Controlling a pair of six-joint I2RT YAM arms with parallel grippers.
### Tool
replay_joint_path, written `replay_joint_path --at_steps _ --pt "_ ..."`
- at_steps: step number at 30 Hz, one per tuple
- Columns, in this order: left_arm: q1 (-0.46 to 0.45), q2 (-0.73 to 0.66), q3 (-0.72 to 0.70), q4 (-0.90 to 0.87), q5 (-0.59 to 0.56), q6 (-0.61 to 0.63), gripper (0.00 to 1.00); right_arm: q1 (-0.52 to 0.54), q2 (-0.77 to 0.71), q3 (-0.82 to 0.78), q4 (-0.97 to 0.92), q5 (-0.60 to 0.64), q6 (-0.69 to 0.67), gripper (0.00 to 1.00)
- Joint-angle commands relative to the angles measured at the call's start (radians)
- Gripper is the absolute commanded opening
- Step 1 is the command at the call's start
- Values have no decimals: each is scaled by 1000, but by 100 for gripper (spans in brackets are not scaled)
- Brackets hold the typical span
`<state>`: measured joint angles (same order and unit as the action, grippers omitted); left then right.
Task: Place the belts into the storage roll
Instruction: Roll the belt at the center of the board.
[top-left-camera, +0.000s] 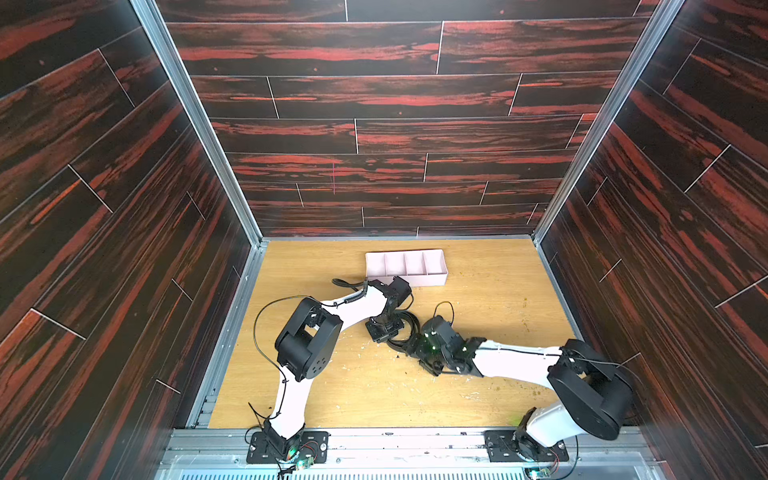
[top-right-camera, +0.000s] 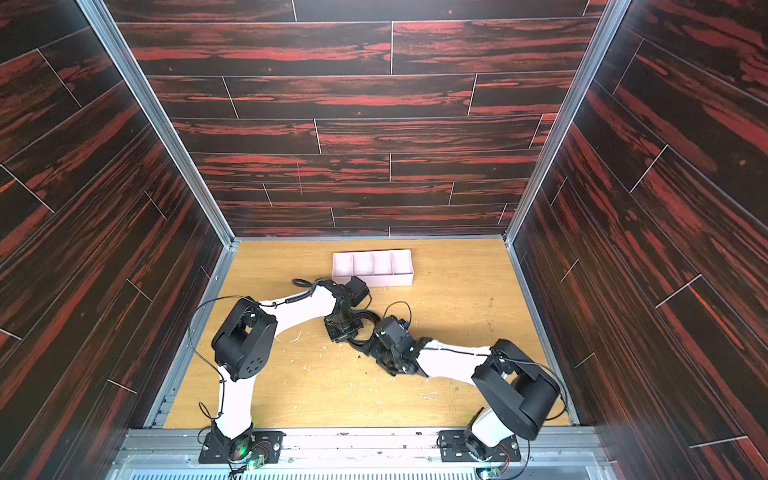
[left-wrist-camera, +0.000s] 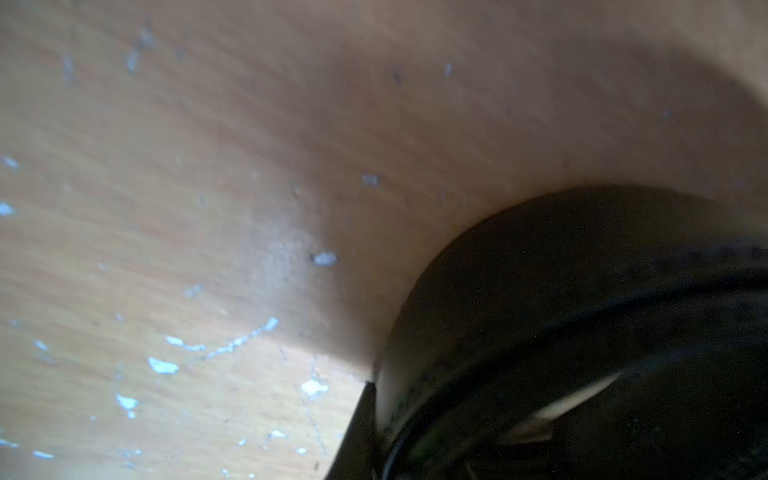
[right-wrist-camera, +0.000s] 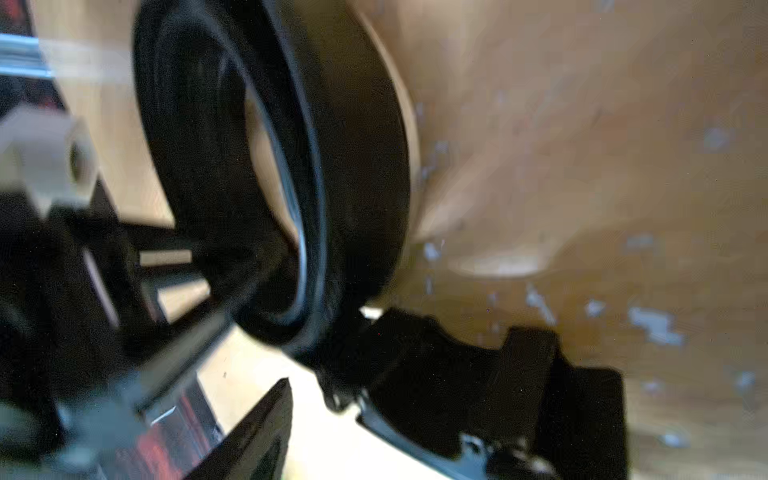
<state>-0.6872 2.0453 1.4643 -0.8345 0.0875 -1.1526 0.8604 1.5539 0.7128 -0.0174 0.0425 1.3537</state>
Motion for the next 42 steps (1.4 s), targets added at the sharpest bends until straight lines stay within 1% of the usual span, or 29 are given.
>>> replay_joint_path --at_steps 1,10,15,18,20,22,25,28,29,31,36,39,42 --pt "-28 -48 -21 -3 -13 -23 0 -12 21 50 -112 59 3 78" --pt "-57 -70 -47 16 0 -67 0 -22 51 106 -180 118 27 78" --pt "-60 -68 -67 48 21 -97 0 -23 40 91 -188 123 41 77" --pt "-56 -60 -48 37 37 -105 0 -20 -5 85 -250 159 23 76" --pt "-55 -64 -36 16 16 -115 0 -19 -64 69 -278 185 -14 77" --pt "-55 -71 -45 37 16 -136 0 -20 -109 77 -341 193 -60 78" --pt "-54 -42 -29 50 50 -144 0 -19 -148 82 -406 143 -104 79" --pt "-53 -10 -1 41 71 -140 0 -18 -192 27 -349 53 -127 79" --pt "-52 -6 0 50 80 -141 0 -13 -200 21 -354 45 -135 79" --pt "-49 -1 9 50 85 -132 0 10 -208 17 -372 48 -183 78" --pt "-45 14 68 -37 50 -71 0 70 -211 37 -489 35 -276 76" --pt "-39 11 64 -31 50 -72 0 96 -196 37 -557 31 -276 75" --pt "-39 7 62 -22 52 -76 0 96 -211 -22 -535 42 -227 75"
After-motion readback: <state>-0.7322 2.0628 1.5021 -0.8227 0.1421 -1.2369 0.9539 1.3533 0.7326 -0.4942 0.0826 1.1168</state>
